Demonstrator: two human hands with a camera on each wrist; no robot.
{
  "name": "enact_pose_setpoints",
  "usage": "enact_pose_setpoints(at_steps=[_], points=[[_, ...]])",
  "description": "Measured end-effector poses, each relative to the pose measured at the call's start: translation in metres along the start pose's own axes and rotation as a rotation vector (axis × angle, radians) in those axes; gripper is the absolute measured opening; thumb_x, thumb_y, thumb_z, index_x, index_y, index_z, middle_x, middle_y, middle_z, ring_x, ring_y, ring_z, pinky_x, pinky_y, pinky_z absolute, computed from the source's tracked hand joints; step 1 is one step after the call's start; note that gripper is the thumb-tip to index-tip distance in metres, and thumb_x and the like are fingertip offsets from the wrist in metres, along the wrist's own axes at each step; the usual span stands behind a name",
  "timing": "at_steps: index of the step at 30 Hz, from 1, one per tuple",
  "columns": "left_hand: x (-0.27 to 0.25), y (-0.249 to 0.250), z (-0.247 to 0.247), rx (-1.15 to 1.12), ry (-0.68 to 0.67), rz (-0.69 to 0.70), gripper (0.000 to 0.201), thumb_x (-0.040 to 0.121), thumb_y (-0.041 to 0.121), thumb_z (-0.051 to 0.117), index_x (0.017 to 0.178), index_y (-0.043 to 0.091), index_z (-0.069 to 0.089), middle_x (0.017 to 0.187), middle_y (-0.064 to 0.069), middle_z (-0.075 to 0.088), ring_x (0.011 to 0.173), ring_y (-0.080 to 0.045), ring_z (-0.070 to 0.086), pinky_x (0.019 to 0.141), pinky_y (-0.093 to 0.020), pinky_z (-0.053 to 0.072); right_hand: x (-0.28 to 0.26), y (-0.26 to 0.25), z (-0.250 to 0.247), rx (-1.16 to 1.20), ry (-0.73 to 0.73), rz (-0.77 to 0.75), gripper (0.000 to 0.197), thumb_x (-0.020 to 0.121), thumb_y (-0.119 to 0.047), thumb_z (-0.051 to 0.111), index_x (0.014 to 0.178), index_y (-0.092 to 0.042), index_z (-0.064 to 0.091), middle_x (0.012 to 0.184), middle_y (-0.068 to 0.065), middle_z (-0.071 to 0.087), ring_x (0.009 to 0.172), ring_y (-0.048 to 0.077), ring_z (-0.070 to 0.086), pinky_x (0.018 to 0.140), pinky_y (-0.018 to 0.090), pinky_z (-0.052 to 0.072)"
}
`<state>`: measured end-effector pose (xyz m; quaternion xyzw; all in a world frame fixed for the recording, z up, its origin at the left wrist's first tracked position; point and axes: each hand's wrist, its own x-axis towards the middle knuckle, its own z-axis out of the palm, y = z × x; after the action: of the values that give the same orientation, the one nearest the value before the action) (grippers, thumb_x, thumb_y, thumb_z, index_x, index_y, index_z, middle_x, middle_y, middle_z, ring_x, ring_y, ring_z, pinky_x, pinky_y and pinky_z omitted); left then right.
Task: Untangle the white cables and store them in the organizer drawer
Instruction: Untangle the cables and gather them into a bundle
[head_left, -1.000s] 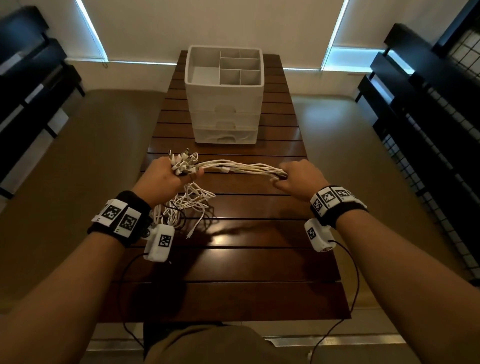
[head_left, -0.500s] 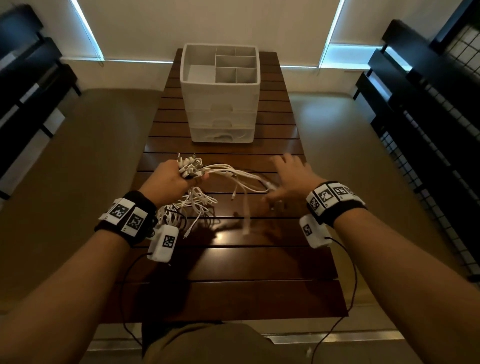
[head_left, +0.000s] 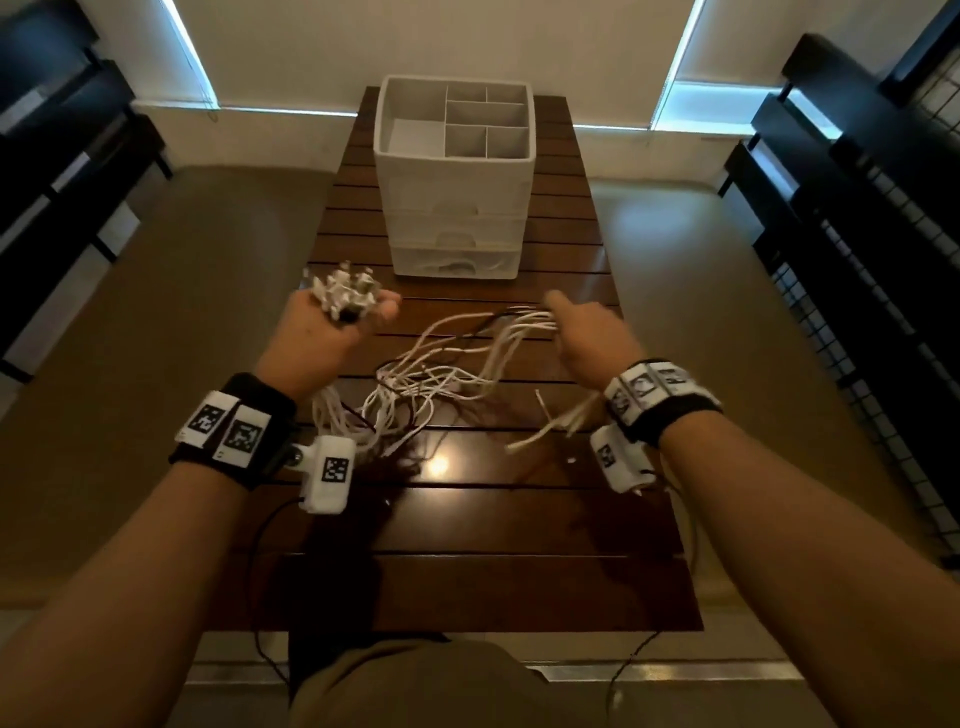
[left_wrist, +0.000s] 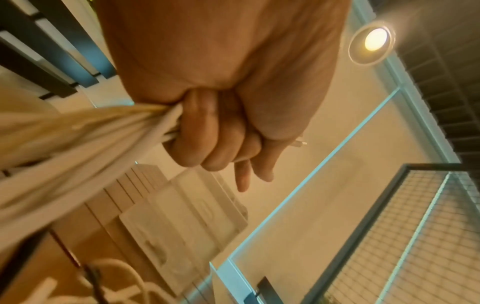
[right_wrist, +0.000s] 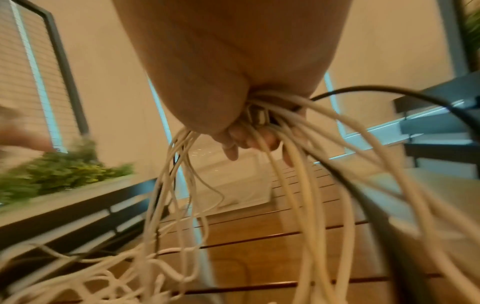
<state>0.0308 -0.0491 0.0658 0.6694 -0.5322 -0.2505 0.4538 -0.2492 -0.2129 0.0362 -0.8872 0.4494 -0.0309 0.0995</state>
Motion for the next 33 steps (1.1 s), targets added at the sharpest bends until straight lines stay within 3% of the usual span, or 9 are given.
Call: enact_pose_setpoints(at_steps=[4,8,11,14,18,21,26,29,33], points=[[-0.003,-0.005,-0.026,-0.069,0.136,-0.057,0.031,0.097,0.05,0.068,0.085,0.024,0.08,0.082,0.014,0.075,0.075,-0.005,0.066,0.073,-0.036,0.051,-0.009,0.066,-0.01,-0.185,0.045,0.239,0.024,0.1,-0.008,0.046,0.123,-0.01,0.05,0.104,0.024,0.068,0.095,0.045,0.067,0.074,0.047,0.051],[-0.002,0.001,-0.011,-0.322,0.222,-0.159,0.046,0.089,0.062,0.072,0.069,0.021,0.068,0.051,0.013,0.052,0.046,-0.007,0.041,0.049,-0.023,0.034,-0.013,0.064,-0.001,-0.32,-0.254,0.351,0.05,0.095,-0.035,0.069,0.133,-0.01,0.048,0.137,0.021,0.056,0.127,0.042,0.054,0.103,0.053,0.047],[0.002,0.01,0.012,-0.484,0.232,-0.217,0.047,0.094,0.052,0.069,0.068,0.015,0.057,0.045,0.012,0.041,0.036,-0.005,0.032,0.038,-0.017,0.026,-0.01,0.031,-0.003,-0.298,-0.42,0.258,0.094,0.076,-0.047,0.088,0.149,-0.016,0.038,0.149,0.017,0.044,0.138,0.04,0.044,0.11,0.055,0.041],[0.005,0.018,0.03,-0.601,0.202,-0.285,0.048,0.099,0.045,0.067,0.064,0.018,0.05,0.046,0.008,0.033,0.036,-0.008,0.027,0.04,-0.018,0.021,-0.003,-0.021,-0.014,-0.056,-0.349,0.0,0.111,0.073,-0.045,0.09,0.162,-0.025,0.025,0.157,0.012,0.035,0.146,0.035,0.035,0.117,0.051,0.039],[0.004,0.029,0.05,-0.744,0.105,-0.289,0.053,0.101,0.04,0.066,0.06,0.02,0.04,0.047,0.005,0.026,0.037,-0.011,0.02,0.04,-0.021,0.019,-0.008,-0.107,-0.012,0.385,-0.206,-0.362,0.092,0.079,-0.033,0.085,0.155,-0.02,0.036,0.146,0.006,0.051,0.134,0.02,0.049,0.111,0.032,0.044],[0.006,0.033,0.05,-0.942,0.087,-0.334,0.053,0.104,0.034,0.061,0.06,0.021,0.035,0.045,0.005,0.021,0.036,-0.011,0.016,0.036,-0.022,0.018,-0.008,-0.136,0.004,0.661,-0.289,-0.32,0.06,0.088,-0.026,0.077,0.139,-0.016,0.047,0.122,0.002,0.067,0.107,0.017,0.066,0.09,0.032,0.055],[0.01,0.02,0.03,-1.19,0.181,-0.422,0.05,0.105,0.032,0.057,0.06,0.023,0.036,0.043,0.008,0.019,0.034,-0.008,0.014,0.031,-0.021,0.017,-0.01,-0.144,0.02,0.684,-0.284,-0.391,0.015,0.105,-0.028,0.059,0.109,-0.013,0.059,0.087,0.0,0.066,0.066,0.012,0.063,0.063,0.032,0.05],[0.014,0.014,0.028,-1.233,0.254,-0.5,0.046,0.105,0.035,0.058,0.064,0.021,0.042,0.043,0.008,0.02,0.034,-0.007,0.018,0.034,-0.021,0.02,-0.008,-0.143,0.02,0.571,-0.235,-0.438,0.008,0.108,-0.029,0.055,0.102,-0.023,0.052,0.088,-0.006,0.059,0.074,0.012,0.054,0.068,0.027,0.038],[0.015,0.003,0.03,-1.12,0.223,-0.603,0.029,0.097,0.04,0.07,0.092,0.014,0.059,0.058,0.005,0.043,0.054,-0.009,0.049,0.054,-0.024,0.051,-0.001,-0.137,0.012,0.382,-0.272,-0.398,0.019,0.109,-0.039,0.047,0.099,-0.023,0.051,0.093,0.003,0.063,0.084,0.025,0.06,0.076,0.04,0.046]])
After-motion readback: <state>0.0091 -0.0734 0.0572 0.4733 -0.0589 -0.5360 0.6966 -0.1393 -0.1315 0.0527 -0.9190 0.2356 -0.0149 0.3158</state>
